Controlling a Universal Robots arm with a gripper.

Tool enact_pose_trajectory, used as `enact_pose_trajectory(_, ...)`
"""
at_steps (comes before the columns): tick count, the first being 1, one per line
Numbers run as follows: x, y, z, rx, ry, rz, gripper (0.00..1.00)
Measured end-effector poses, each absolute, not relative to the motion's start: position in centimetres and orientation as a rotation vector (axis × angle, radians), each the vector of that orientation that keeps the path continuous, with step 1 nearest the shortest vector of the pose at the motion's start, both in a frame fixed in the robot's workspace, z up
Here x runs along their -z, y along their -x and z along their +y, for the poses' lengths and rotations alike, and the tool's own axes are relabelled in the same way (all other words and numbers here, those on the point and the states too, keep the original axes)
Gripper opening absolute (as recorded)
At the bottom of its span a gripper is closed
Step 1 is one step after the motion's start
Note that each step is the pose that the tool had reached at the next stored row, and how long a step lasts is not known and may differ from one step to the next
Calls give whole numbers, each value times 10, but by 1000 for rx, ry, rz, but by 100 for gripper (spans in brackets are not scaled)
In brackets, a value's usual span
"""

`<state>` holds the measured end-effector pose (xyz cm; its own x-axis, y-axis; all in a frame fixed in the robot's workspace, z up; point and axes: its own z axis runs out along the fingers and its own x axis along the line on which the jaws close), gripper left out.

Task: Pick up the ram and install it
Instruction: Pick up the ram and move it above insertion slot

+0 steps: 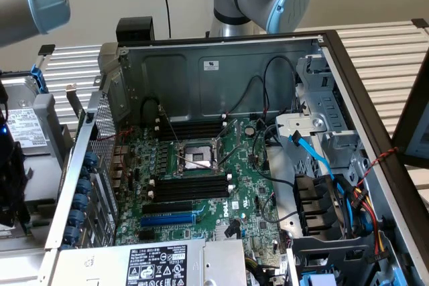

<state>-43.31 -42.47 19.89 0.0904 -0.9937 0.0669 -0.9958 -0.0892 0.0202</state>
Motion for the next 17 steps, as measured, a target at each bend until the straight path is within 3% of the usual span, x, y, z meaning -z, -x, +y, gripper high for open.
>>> enact_pose_trajectory(6,-197,433,-425,-55,-2275,-2079,29)
enact_pose_trajectory(8,-197,433,-425,-55,-2275,-2079,26)
enact_pose_trajectory(9,-197,433,-425,-54,-2275,-2079,19)
enact_pose_trajectory(17,-197,433,-425,-56,-2276,-2080,19)
